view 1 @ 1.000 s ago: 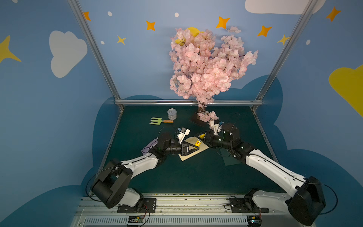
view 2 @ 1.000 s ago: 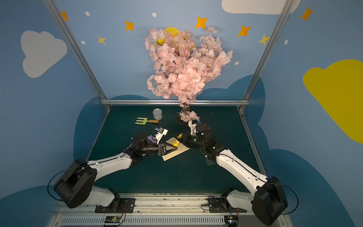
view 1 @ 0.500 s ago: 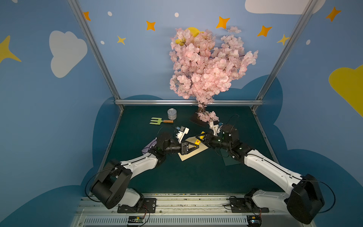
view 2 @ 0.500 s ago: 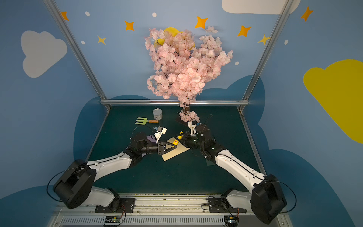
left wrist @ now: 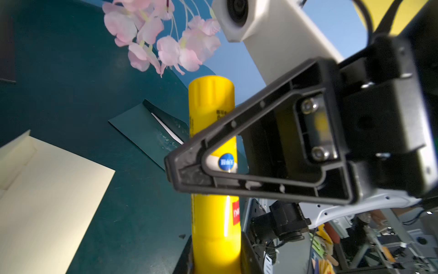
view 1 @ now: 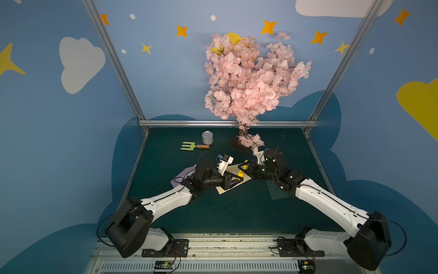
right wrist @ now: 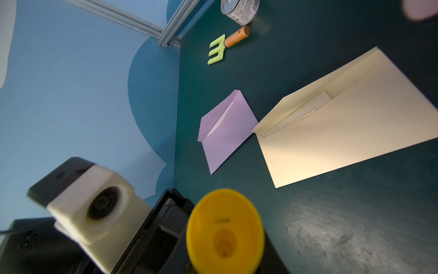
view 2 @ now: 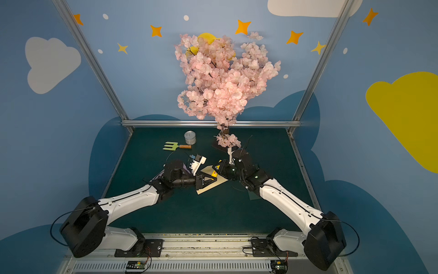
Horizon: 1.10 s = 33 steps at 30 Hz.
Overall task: Seal the envelope with a glue stick
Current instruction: Open the lid of the glue stick.
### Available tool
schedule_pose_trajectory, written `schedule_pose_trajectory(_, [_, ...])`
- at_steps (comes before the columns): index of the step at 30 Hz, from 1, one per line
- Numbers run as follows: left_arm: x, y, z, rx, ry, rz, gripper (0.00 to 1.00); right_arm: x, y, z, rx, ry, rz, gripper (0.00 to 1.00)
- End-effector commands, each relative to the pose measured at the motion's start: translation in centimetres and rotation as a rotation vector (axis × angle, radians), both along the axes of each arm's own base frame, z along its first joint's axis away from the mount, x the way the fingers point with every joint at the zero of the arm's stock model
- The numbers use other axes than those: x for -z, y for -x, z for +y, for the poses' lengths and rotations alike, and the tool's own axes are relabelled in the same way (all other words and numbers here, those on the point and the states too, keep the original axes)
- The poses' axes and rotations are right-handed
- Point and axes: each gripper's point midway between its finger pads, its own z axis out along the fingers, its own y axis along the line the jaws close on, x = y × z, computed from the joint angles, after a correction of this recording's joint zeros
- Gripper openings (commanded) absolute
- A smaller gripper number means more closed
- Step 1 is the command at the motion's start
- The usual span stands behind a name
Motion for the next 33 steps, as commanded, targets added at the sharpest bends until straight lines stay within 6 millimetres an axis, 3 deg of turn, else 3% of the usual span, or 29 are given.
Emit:
schedule_pose_trajectory(1, [2.0, -0.3, 0.8, -0.052, -0.148, -0.078, 0.03, 1.7, -0.7, -3.2, 0.137, 0.135, 0.006, 0.00])
schedule_pose_trajectory(6, [2.5, 0.5, 0.9, -0.025, -0.150, -0.061, 0.03, 1.6, -1.7, -4.5, 0.199, 0.082, -0.010, 0.00])
schedule_pose_trajectory(12, [0.8, 1.9, 1.0, 0.123, 0.090, 0.063, 0.03, -0.6, -3.1, -4.2, 0.123, -0.216, -0.112, 0.00])
schedule_pose_trajectory(22, [1.8, 4.4, 0.6, 0.308, 0.123, 0.224, 0.03, -2.0, -4.0, -7.4, 0.158, -0.122, -0.203, 0.00])
schedule_pose_trajectory(27, [1.7, 4.5, 0.5, 0.346, 0.161, 0.270, 0.03, -2.4, -3.7, -8.0, 0.145, -0.041, -0.269, 0.00])
schedule_pose_trajectory(31, [1.1, 4.4, 0.0, 0.403, 0.237, 0.313, 0.03, -4.9, -3.7, -7.9, 0.139, -0.130, -0.443, 0.00])
schedule_pose_trajectory(33, [0.7, 4.4, -0.1, 0.423, 0.272, 0.324, 0.03, -5.1, -3.4, -8.0, 0.138, -0.170, -0.515, 0.00])
